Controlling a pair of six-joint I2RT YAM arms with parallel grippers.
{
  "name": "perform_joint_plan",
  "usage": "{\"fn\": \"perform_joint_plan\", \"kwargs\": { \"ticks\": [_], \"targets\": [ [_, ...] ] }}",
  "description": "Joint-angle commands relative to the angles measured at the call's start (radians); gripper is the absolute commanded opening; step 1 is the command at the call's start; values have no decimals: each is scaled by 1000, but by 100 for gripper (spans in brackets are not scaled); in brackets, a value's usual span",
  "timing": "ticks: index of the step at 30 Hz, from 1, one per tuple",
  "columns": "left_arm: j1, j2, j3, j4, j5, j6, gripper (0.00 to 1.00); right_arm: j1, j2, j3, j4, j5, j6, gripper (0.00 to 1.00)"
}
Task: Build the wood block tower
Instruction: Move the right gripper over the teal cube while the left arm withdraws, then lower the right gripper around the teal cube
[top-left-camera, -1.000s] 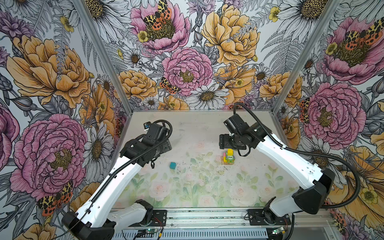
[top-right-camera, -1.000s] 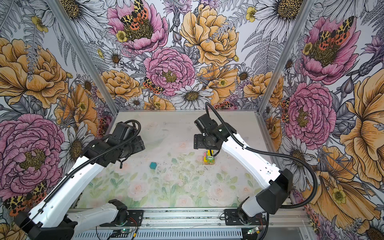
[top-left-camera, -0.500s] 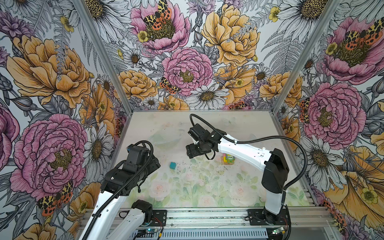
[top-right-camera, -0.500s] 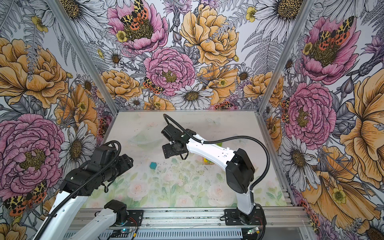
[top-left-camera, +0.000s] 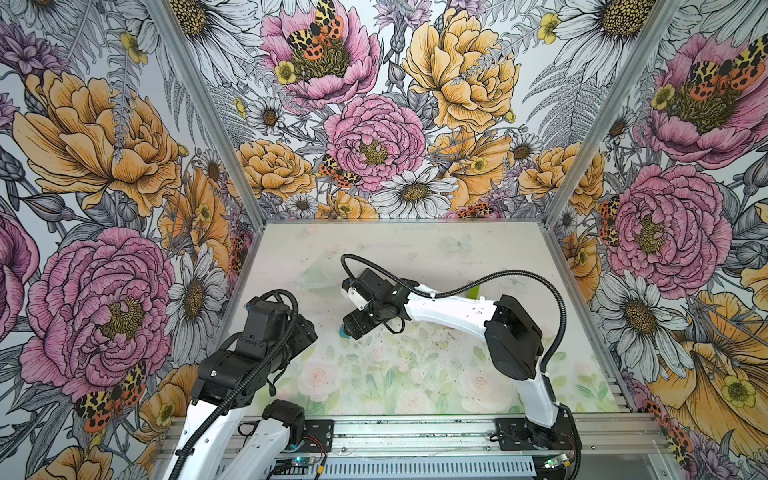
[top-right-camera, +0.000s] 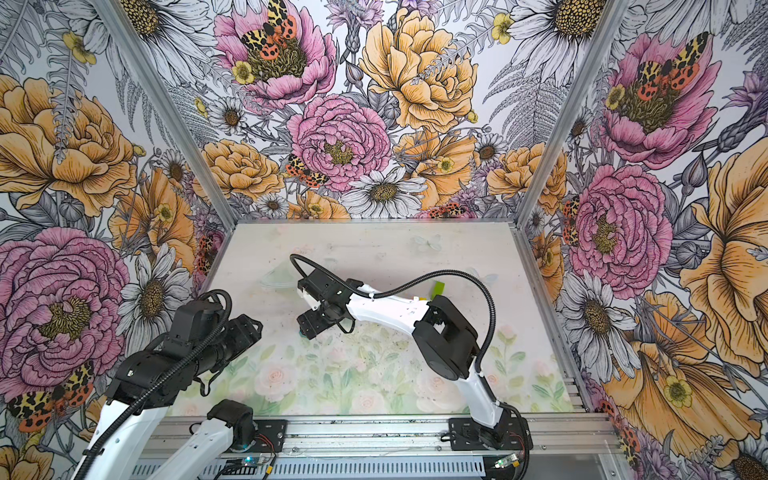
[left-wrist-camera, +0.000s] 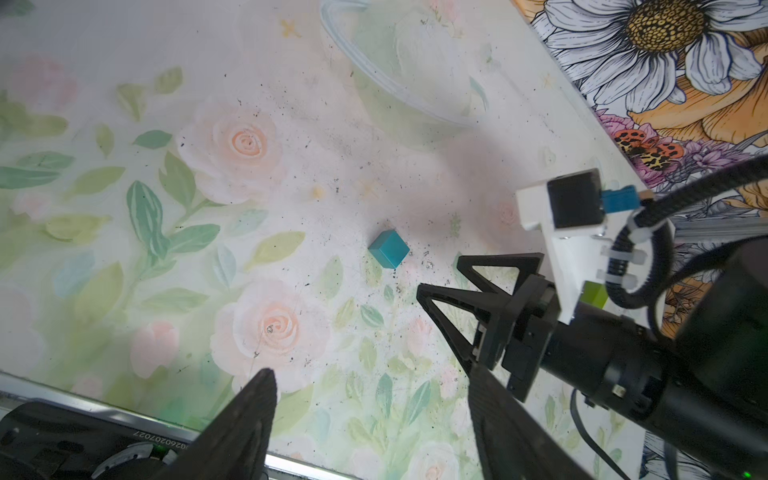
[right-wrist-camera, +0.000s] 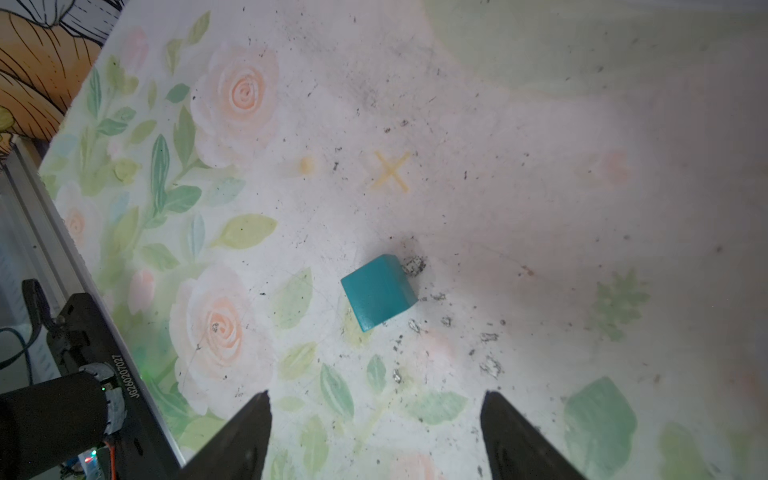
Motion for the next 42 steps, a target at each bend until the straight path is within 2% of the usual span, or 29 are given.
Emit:
{"fn": "perform_joint_plan", "kwargs": {
  "ticks": [1, 9, 28, 42],
  "targets": [
    [12, -12, 34, -21, 13, -12, 75, -1, 45, 42, 42, -42, -31, 79],
    [18, -13, 42, -28, 18, -3, 75, 3, 129, 126, 41, -46, -51, 77],
    [23, -34, 38, -34, 21, -10, 75, 12, 205, 186, 15, -75, -94, 72],
    [24, -34, 36, -34, 16, -10, 75, 16, 198, 170, 7, -16, -100, 48]
  ]
}}
